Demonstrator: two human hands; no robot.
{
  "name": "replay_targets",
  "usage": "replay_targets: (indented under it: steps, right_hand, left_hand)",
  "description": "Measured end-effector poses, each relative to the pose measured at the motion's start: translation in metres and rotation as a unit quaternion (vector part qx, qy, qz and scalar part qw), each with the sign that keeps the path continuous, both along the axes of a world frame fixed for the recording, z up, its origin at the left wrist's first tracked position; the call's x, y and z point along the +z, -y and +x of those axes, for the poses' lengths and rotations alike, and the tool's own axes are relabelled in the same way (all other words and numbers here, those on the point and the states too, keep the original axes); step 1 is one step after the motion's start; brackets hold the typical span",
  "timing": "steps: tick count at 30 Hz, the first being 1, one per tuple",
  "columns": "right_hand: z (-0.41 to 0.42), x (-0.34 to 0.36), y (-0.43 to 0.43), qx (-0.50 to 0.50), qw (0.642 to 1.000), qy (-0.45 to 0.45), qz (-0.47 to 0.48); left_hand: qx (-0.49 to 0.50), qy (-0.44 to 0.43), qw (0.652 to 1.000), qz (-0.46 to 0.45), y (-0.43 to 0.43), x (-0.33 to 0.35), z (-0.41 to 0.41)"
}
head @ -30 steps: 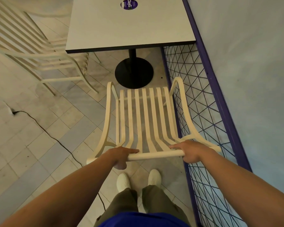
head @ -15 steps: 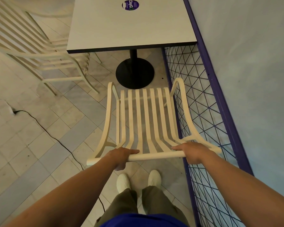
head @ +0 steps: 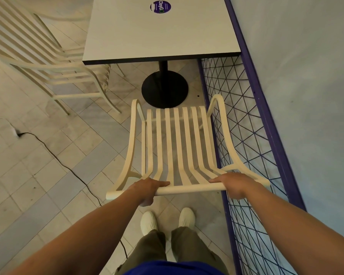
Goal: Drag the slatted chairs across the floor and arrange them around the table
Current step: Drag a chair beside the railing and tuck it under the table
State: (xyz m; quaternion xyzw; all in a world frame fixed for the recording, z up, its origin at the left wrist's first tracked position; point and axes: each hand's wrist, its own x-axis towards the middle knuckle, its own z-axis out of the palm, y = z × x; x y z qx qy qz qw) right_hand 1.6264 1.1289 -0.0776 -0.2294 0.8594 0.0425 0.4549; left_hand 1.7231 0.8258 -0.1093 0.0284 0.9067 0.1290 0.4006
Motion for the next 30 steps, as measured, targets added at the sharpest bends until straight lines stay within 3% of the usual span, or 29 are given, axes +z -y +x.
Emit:
replay_targets:
  steps: [17, 30]
  right_hand:
    - [-0.05, 0.003, 0.007, 0.019, 0.999, -0.023, -0.019]
    - [-0.097, -0.004, 0.043, -0.022, 0.998, -0.058, 0.009]
  left_hand:
    - [0.003, -0.015, 1.0, -0.013, 0.011, 0.0, -0.047]
    - [-0.01, -0.025, 1.0, 0.0, 0.054, -0.002, -0.113]
